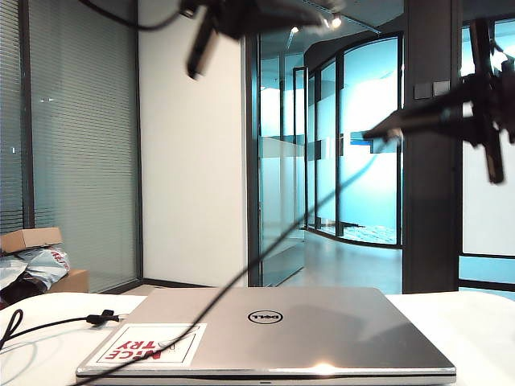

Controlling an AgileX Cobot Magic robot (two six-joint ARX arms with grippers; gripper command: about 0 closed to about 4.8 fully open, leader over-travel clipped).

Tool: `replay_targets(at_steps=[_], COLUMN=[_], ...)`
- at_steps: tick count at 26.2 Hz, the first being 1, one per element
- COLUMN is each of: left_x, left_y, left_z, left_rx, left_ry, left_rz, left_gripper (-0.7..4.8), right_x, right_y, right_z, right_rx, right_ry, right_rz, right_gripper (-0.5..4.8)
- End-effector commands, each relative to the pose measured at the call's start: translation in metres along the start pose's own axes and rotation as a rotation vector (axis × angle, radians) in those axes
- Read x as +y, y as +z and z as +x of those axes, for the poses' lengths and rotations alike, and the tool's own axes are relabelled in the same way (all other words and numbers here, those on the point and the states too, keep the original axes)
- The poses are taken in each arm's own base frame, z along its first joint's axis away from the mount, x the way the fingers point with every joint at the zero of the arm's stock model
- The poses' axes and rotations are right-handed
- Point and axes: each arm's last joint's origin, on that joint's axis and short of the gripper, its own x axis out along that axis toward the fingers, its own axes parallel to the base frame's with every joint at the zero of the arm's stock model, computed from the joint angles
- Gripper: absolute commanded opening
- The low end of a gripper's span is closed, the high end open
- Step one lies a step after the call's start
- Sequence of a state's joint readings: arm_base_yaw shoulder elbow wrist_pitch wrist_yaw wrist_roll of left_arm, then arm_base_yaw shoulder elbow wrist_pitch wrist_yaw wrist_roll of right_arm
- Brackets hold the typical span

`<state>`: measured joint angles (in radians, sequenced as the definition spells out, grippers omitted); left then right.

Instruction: Pick up the charging cable and the phone, plug the charging cable into the charging port on the phone, and finally place them back on the table.

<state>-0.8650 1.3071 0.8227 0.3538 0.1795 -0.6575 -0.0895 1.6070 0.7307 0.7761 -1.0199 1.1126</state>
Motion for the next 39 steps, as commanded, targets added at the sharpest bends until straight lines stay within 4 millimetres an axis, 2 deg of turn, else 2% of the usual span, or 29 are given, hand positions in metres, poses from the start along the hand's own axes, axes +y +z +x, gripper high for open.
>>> replay_targets(at_steps=[1,4,5,7,13,16,21,29,37,39], left_x=[0.001,0.006,0.011,0.015,0.027,0.032,0.034,0.034,0.034,0.034], left_y=[0.015,0.031,0.043,0.052,0.066,0.066,0.063,0.063,0.063,0.063], left_z=[-0.012,-0.023,-0.032,-0.042,-0.066,-0.072,-0.074,-0.074,-0.074,-0.074], left_rx=[0.021,0.02,-0.004,-0.038,-0.061,-0.027,0.005,0.004,0.003,0.004], left_ry=[0.067,0.133,0.171,0.203,0.298,0.339,0.358,0.357,0.357,0.357], left_rz=[0.138,0.173,0.172,0.167,0.252,0.279,0.264,0.265,0.265,0.265], left_gripper=[-0.06,-0.06,-0.06,-0.06,-0.06,-0.06,-0.06,-0.06,-0.06,-0.06], right_x=[-0.008,-0.019,-0.025,-0.027,-0.013,-0.01,-0.027,-0.053,-0.084,-0.092], right_y=[0.001,-0.003,-0.006,-0.006,0.002,0.007,0.013,0.024,0.012,0.009], right_z=[-0.007,-0.013,-0.016,-0.018,-0.022,-0.021,-0.011,0.006,0.023,0.024], right_rx=[-0.002,0.024,0.057,0.108,0.287,0.371,0.554,0.605,0.715,0.732], right_ry=[-0.075,-0.155,-0.218,-0.311,-0.668,-0.695,-0.721,-0.754,-0.842,-0.847], right_rz=[-0.035,-0.02,-0.024,-0.043,-0.192,-0.181,-0.121,-0.086,-0.04,-0.021], right_gripper=[-0.06,-0.06,-0.06,-0.06,-0.06,-0.06,-0.06,-0.06,-0.04,0.13])
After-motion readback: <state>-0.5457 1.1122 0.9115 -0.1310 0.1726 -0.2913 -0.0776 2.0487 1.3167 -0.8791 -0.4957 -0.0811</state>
